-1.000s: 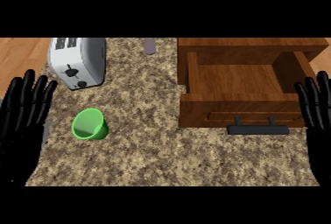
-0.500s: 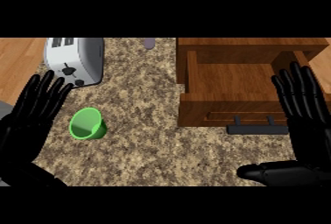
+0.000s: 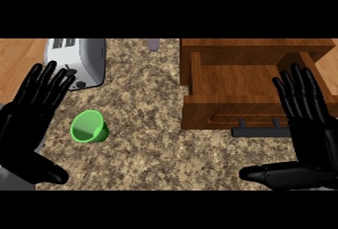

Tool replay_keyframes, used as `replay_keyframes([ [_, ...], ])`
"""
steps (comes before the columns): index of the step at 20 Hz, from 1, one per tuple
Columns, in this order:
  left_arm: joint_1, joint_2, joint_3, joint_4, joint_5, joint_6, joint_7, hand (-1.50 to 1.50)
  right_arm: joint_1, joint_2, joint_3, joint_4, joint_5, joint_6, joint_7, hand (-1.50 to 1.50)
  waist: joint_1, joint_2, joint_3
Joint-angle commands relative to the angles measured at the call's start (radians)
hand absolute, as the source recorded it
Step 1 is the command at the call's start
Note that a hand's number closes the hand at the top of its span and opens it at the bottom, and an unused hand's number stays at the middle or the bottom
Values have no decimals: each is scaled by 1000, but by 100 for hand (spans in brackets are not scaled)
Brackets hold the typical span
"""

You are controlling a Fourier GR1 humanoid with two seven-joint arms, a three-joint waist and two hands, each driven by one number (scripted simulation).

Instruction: Pick up the cup, place it into the drawer and close the drawer

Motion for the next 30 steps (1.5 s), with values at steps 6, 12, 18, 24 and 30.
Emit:
replay_keyframes([
  [6, -12, 2, 37, 28, -18, 6, 24, -150, -54, -1, -21, -42, -14, -8, 77, -150, 0, 0, 0],
  [12, 8, -2, 43, 84, -52, -14, 12, -150, -3, 17, -2, 30, 31, 10, -24, -150, 0, 0, 0],
  [18, 61, -44, 16, 164, -168, -28, -87, -150, -35, 6, -10, -70, 7, -9, 104, -150, 0, 0, 0],
  [24, 54, 10, 96, 344, -202, -89, -207, -150, -23, -15, -51, -61, -34, 28, 68, -150, -2, 1, 0],
  [30, 11, 26, 103, 550, -294, -103, -353, -150, -36, 18, 6, -29, 8, 20, 48, -150, -2, 1, 0],
])
